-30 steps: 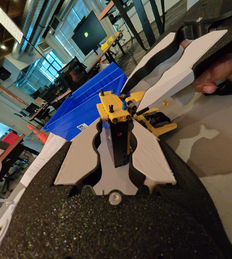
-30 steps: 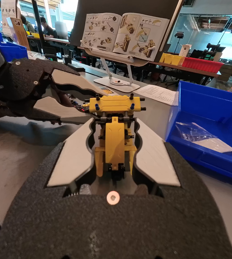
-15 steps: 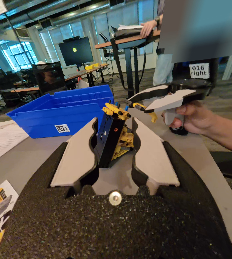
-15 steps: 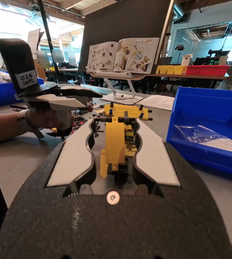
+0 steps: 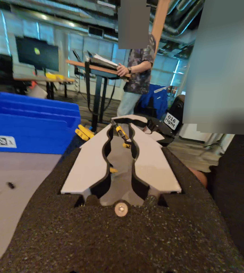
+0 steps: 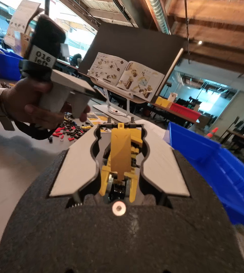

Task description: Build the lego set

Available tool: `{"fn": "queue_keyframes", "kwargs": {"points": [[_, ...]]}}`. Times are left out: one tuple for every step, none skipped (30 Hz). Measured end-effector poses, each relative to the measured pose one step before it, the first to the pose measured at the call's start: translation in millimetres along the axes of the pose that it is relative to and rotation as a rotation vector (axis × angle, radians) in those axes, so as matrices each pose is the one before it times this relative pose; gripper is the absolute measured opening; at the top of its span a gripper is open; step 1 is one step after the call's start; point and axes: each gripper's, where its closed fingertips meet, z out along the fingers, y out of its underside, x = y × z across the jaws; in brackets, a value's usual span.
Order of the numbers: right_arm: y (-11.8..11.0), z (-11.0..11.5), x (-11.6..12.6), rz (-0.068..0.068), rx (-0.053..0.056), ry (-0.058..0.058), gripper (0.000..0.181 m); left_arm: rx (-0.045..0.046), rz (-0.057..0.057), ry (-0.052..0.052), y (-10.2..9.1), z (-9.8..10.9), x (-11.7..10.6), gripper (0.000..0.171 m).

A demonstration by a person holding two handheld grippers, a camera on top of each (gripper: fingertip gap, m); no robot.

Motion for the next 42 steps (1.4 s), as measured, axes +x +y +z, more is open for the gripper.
{"fn": "queue_keyframes", "kwargs": {"points": [[-5.08,-0.16,-3.37,-0.0337,0.0106,0.0017,0.055,-0.02814,-0.0338,0.0128,4.51,2.87,2.14,0.02],[-4.98,-0.01,-3.3,-0.0309,0.0082,0.0002,0.055,-0.02664,-0.0124,0.0121,4.32,2.65,3.04,0.02],[-4.49,0.13,-3.08,-0.0298,0.0045,-0.0002,0.055,-0.02197,0.0023,-0.0057,3.65,2.47,1.2,0.021],[-3.99,0.25,-2.8,-0.0294,0.0019,0.0007,0.055,-0.01531,0.0097,-0.0067,2.75,2.0,1.43,0.021],[-3.51,0.38,-2.18,-0.0273,0.0,0.0023,0.055,-0.01063,0.0037,0.005,2.08,1.63,3.05,0.021],[-2.76,0.67,-2.12,-0.0228,-0.0026,0.0,0.055,-0.00938,-0.0085,0.015,1.74,1.81,3.9,0.022],[-2.11,0.84,-2.33,-0.0183,-0.0037,-0.0037,0.055,-0.00619,-0.0145,0.0224,1.45,1.7,4.46,0.021],[-1.68,0.92,-2.57,-0.0159,-0.0032,-0.0055,0.055,-0.00044,-0.0151,0.0216,0.84,1.55,4.03,0.021],[-1.5,1.03,-3.01,-0.0144,-0.0018,-0.0089,0.055,0.00203,-0.0153,0.0116,0.51,1.33,1.98,0.021],[-1.43,0.85,-3.13,-0.0122,0.0011,-0.0101,0.055,0.00096,-0.0171,0.0043,0.78,1.14,0.44,0.019],[-1.6,0.56,-1.98,-0.0102,0.0043,-0.0037,0.055,0.00173,-0.0182,-0.0019,0.56,0.42,-1.21,0.013],[-1.42,0.17,-0.52,-0.0092,0.0051,0.0029,0.055,0.01004,-0.0216,0.0111,-0.73,-0.21,0.26,0.011],[-1.15,-0.22,-0.08,-0.0061,0.0068,0.0013,0.056,0.00571,-0.0312,0.0205,-0.63,-0.23,1.06,0.01],[-1.77,-0.63,-0.16,-0.0002,0.0127,-0.0037,0.056,0.00303,-0.0357,0.0268,-0.56,-0.14,1.78,0.01],[-2.96,-0.97,-0.09,0.006,0.0224,-0.0051,0.056,0.00565,-0.0346,0.0319,-0.91,-0.08,2.59,0.01],[-4.47,-1.35,-0.16,0.0153,0.0337,-0.0074,0.055,0.01159,-0.0363,0.0289,-1.68,-0.24,2.17,0.008],[-4.83,-1.63,0.05,0.027,0.037,-0.0081,0.055,0.01635,-0.0374,0.0411,-2.22,-0.61,3.92,0.006],[-4.81,-1.58,0.55,0.0282,0.0394,-0.0038,0.055,0.01551,-0.0411,0.0385,-2.23,-0.52,3.68,0.005],[-5.21,-1.99,0.94,0.0196,0.043,0.0029,0.055,0.0159,-0.0324,0.0286,-2.23,-0.42,2.61,0.005],[-4.75,-2.24,1.54,0.0103,0.0387,0.0105,0.055,0.01229,-0.0237,0.0183,-1.66,-0.48,1.52,0.005],[-3.69,-2.12,0.57,-0.0026,0.0286,0.0073,0.056,0.00684,-0.0213,0.0107,-0.93,-0.26,0.42,0.005],[-2.29,-1.49,-1.4,-0.0156,0.0172,-0.0038,0.056,0.00351,-0.0196,0.0104,-0.64,-0.37,0.39,0.005],[-0.23,-0.77,-1.88,-0.0225,0.0022,-0.0053,0.056,0.00353,-0.0226,0.0142,-0.71,-0.41,0.78,0.005],[2.3,0.11,-1.61,-0.0256,-0.0149,-0.0033,0.056,0.00476,-0.0265,0.0145,-0.84,-0.42,0.77,0.005],[3.92,0.92,-1.89,-0.0259,-0.0262,-0.0054,0.058,0.00511,-0.0274,0.0135,-0.94,-0.47,0.43,0.005],[4.51,1.34,-1.68,-0.0227,-0.0301,-0.0031,0.063,0.00133,-0.0262,0.0135,-0.28,-0.32,0.4,0.005],[4.25,1.42,-0.14,-0.0177,-0.0278,0.0067,0.071,-0.00142,-0.0222,0.0121,0.27,-0.17,0.33,0.005],[3.34,1.25,0.74,-0.0119,-0.0209,0.0112,0.076,-0.00655,-0.0167,0.0037,1.17,0.08,-0.66,0.005],[1.82,0.73,0.21,-0.0059,-0.0112,0.0056,0.077,-0.00835,-0.011,-0.005,1.53,0.33,-1.56,0.005],[0.37,0.26,-0.34,0.0022,-0.0012,0.0003,0.077,-0.01101,-0.0077,-0.0006,2.08,0.71,-0.47,0.005],[-0.55,0.32,-0.68,0.0089,0.0041,-0.0042,0.077,-0.01228,-0.0056,0.0009,2.27,1.1,0.03,0.005],[-0.79,0.32,-0.75,0.0066,0.0044,-0.0041,0.077,-0.01325,-0.0034,0.0,2.44,1.27,0.0,0.005],[-1.14,0.09,0.06,-0.0035,0.0052,0.0043,0.077,-0.01006,-0.0047,0.0024,2.09,1.13,0.25,0.005],[-1.34,-0.13,0.5,-0.0119,0.0061,0.0091,0.077,-0.00815,-0.0107,0.0077,1.75,0.97,0.74,0.005],[-0.82,-0.11,-0.06,-0.014,0.0033,0.0057,0.076,-0.00074,-0.0126,0.01,0.8,0.75,0.72,0.005],[-0.45,-0.12,-0.32,-0.0125,-0.0002,0.0026,0.074,-0.00138,-0.0152,0.012,0.68,0.49,0.92,0.005],[-0.74,-0.2,-0.64,-0.0104,0.0017,-0.0005,0.069,-0.00297,-0.0137,0.0099,0.83,0.48,0.55,0.005],[-1.1,-0.47,-0.83,-0.0085,0.0054,-0.0028,0.064,-0.0006,-0.0097,0.0085,0.54,0.3,0.56,0.006],[-1.49,-0.98,-0.32,-0.011,0.0073,0.0008,0.057,-0.00368,-0.0105,0.0074,0.83,0.45,0.61,0.005],[-2.02,-1.34,0.03,-0.018,0.0101,0.0046,0.056,-0.00615,-0.0065,0.0062,1.17,0.83,0.75,0.006],[-1.47,-0.72,0.06,-0.0178,0.006,0.0062,0.055,-0.00028,-0.0016,0.0046,0.24,0.8,0.86,0.006],[-0.74,-0.12,0.08,-0.0087,0.0006,0.003,0.056,0.00042,-0.0018,0.003,0.02,0.34,0.61,0.005]]}}
